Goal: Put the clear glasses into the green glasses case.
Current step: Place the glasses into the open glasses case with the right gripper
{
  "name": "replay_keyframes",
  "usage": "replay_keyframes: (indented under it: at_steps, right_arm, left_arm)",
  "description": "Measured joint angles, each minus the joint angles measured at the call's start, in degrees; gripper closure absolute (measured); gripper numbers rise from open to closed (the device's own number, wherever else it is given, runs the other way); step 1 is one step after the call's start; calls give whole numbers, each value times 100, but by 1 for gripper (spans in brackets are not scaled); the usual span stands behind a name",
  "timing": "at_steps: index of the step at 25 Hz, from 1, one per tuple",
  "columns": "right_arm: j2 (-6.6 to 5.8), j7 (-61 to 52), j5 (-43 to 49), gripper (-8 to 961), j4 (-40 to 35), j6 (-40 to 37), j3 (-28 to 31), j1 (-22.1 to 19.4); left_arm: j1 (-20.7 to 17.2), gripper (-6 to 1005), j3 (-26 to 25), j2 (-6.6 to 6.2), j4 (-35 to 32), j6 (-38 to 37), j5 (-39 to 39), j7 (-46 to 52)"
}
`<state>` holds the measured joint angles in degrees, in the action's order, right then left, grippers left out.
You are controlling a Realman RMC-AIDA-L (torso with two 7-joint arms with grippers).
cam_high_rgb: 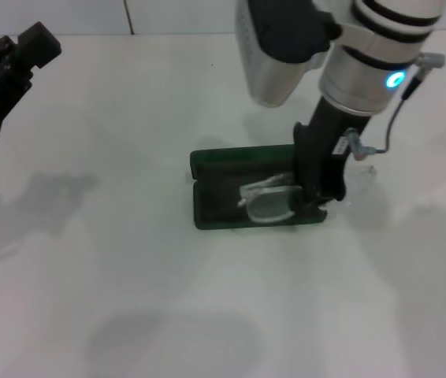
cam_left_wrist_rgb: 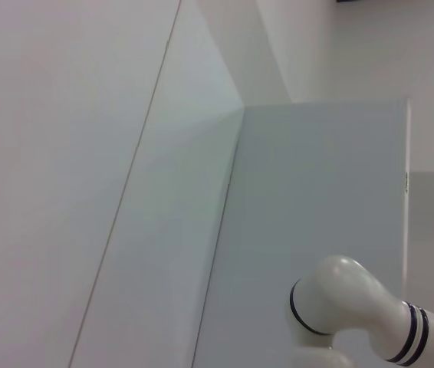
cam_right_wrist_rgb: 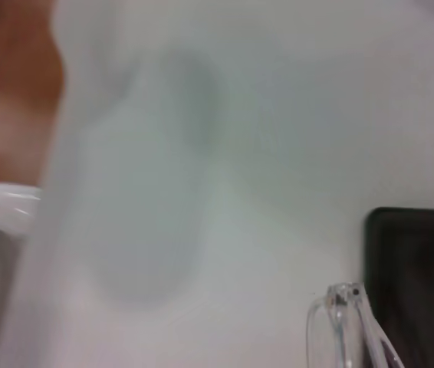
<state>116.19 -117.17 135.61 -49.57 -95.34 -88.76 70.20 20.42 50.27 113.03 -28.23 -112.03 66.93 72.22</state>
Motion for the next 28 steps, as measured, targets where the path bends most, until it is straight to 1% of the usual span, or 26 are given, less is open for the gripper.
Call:
replay_keyframes:
  at_steps: [4,10,18,28]
  right_arm:
    - [0,18,-119,834,233,468,-239,120]
    - [0,24,-256,834,398,875,-550,123]
    - [-1,210,-711,834,760,1271,-699,130]
    - [0,212,-764,834,962,1601,-741,76]
  left_arm:
    - [18,971,0,6,6,5,14,-4]
    - [3,971,0,20,26,12,9,-66]
    - [-4,970,0,51,101,16,34,-195]
    - [-21,970,0,65,192,16,55,-213]
